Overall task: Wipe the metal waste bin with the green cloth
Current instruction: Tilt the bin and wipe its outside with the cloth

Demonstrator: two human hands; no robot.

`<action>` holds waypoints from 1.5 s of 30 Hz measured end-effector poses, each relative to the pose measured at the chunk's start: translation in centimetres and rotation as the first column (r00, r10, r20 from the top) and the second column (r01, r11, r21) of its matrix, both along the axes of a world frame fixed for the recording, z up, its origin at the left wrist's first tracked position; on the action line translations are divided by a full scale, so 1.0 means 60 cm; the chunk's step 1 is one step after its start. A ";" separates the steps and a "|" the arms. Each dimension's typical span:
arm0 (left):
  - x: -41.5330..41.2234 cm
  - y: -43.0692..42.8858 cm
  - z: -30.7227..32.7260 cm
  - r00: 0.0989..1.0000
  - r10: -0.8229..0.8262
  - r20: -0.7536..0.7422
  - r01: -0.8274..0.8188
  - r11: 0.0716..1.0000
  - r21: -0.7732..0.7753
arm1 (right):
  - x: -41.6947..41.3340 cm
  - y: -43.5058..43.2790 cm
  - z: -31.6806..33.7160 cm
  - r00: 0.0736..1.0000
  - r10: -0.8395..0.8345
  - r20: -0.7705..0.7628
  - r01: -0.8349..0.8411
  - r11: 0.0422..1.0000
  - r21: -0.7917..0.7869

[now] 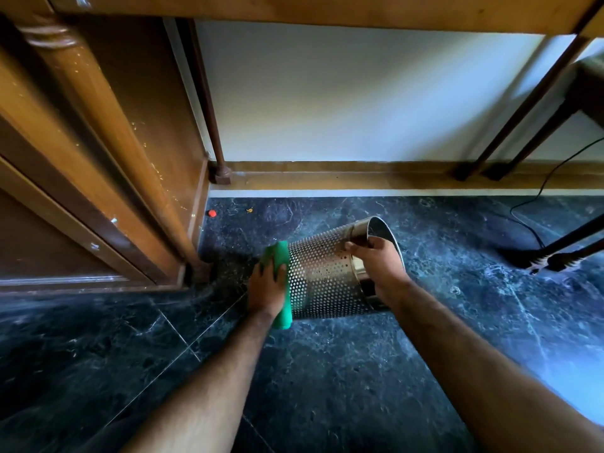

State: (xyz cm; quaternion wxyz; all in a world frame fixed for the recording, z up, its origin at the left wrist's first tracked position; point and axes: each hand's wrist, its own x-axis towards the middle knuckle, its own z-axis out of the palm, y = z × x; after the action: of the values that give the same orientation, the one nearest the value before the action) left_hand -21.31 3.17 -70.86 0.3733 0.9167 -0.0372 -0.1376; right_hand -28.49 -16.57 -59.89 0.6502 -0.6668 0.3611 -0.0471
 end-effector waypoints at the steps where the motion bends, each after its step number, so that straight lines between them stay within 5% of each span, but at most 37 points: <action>1: 0.013 0.000 -0.002 0.998 0.037 -0.059 -0.034 0.998 0.047 | -0.001 0.003 -0.001 1.000 0.010 0.006 -0.010 1.000 0.013; 4: 0.057 -0.026 0.027 0.977 0.043 -0.206 -0.020 0.993 0.113 | -0.002 0.016 -0.003 0.993 0.114 0.031 -0.113 0.993 -0.020; 7: 0.084 -0.080 0.093 0.954 -0.023 -0.300 -0.001 0.997 -0.081 | -0.007 0.024 -0.008 0.965 0.257 0.056 -0.247 0.958 -0.142; 10: 0.089 -0.139 0.158 0.972 -0.105 -0.208 0.032 0.945 -0.324 | -0.017 0.010 -0.016 0.914 0.401 0.062 -0.385 0.906 -0.178; 13: 0.064 -0.156 0.178 0.989 -0.147 0.000 0.139 0.932 -0.335 | -0.022 -0.018 -0.011 0.880 0.474 0.036 -0.467 0.876 -0.121; 16: 0.029 -0.127 0.130 0.983 -0.131 0.131 0.160 0.956 -0.246 | -0.005 -0.025 -0.005 0.929 0.363 0.072 -0.357 0.930 -0.085; 19: 0.011 -0.073 0.054 0.972 -0.153 0.178 0.159 0.987 -0.016 | 0.021 -0.022 -0.006 0.998 0.056 0.032 -0.053 0.996 -0.072; 23: 0.049 -0.030 0.006 0.999 -0.021 -0.037 0.026 0.987 0.159 | 0.022 -0.021 -0.007 1.000 -0.002 0.003 0.003 1.000 -0.025; 27: 0.102 -0.049 0.033 0.885 0.092 -0.457 -0.133 0.989 -0.058 | 0.001 -0.006 -0.003 0.959 0.278 0.063 -0.265 0.951 -0.157; 29: 0.110 -0.079 0.066 0.834 0.092 -0.545 -0.214 0.963 -0.164 | -0.009 0.003 -0.005 0.923 0.378 0.080 -0.364 0.920 -0.148; 35: 0.098 -0.176 0.165 0.968 -0.067 -0.241 -0.064 0.866 -0.496 | -0.020 -0.024 0.001 0.837 0.547 0.026 -0.539 0.831 -0.136; 39: 0.034 -0.155 0.135 0.992 -0.064 0.107 0.098 0.930 -0.353 | -0.004 -0.025 0.018 0.871 0.491 0.024 -0.484 0.865 -0.135; 43: 0.000 -0.081 0.048 0.990 -0.091 0.108 0.098 0.993 -0.064 | 0.020 -0.014 0.007 0.999 0.026 -0.036 -0.036 0.955 -0.294; 45: 0.005 -0.048 0.018 0.998 -0.059 0.035 0.057 0.997 0.054 | 0.019 -0.017 -0.002 0.997 -0.042 -0.065 0.023 0.963 -0.270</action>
State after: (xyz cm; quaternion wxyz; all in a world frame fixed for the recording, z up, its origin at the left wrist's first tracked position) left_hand -20.99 0.30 -69.80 0.3439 0.9272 -0.0667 -0.1323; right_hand -27.37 -17.57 -60.01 0.5395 -0.7441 0.3850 -0.0830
